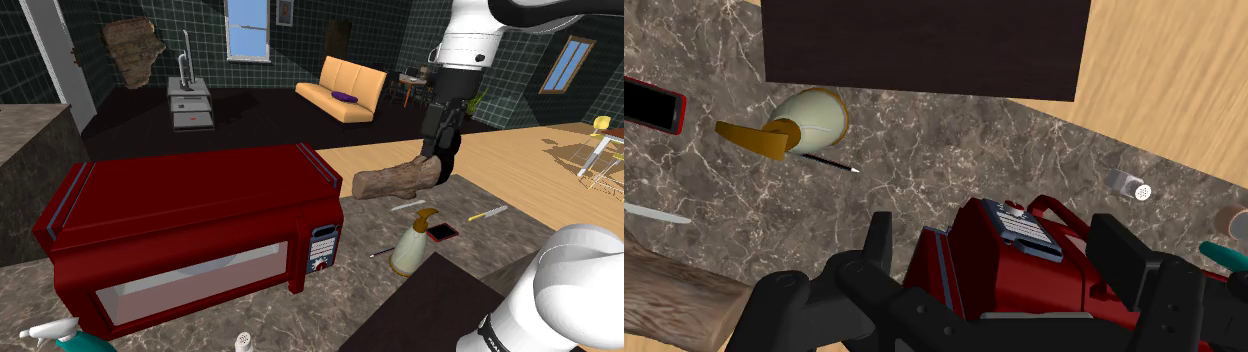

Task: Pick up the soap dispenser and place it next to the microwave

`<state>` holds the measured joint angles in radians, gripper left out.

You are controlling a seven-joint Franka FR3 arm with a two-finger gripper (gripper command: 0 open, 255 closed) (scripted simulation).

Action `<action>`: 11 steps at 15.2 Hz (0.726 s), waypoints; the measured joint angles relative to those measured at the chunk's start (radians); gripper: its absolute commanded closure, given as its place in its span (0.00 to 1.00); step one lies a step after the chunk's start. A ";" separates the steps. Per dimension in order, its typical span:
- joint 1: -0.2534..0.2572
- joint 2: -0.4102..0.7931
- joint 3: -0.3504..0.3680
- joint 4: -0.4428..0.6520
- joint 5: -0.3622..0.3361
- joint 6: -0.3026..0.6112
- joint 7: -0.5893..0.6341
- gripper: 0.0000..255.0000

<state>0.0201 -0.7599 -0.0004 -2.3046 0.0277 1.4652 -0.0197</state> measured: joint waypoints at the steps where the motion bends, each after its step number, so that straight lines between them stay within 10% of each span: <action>1: 0.000 0.000 0.000 0.000 0.000 0.000 0.000 0.00; 11: -0.007 -0.040 -0.169 -0.255 -0.130 0.213 -0.286 0.00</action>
<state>0.0128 -0.8004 -0.1691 -2.5595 -0.1027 1.6782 -0.3053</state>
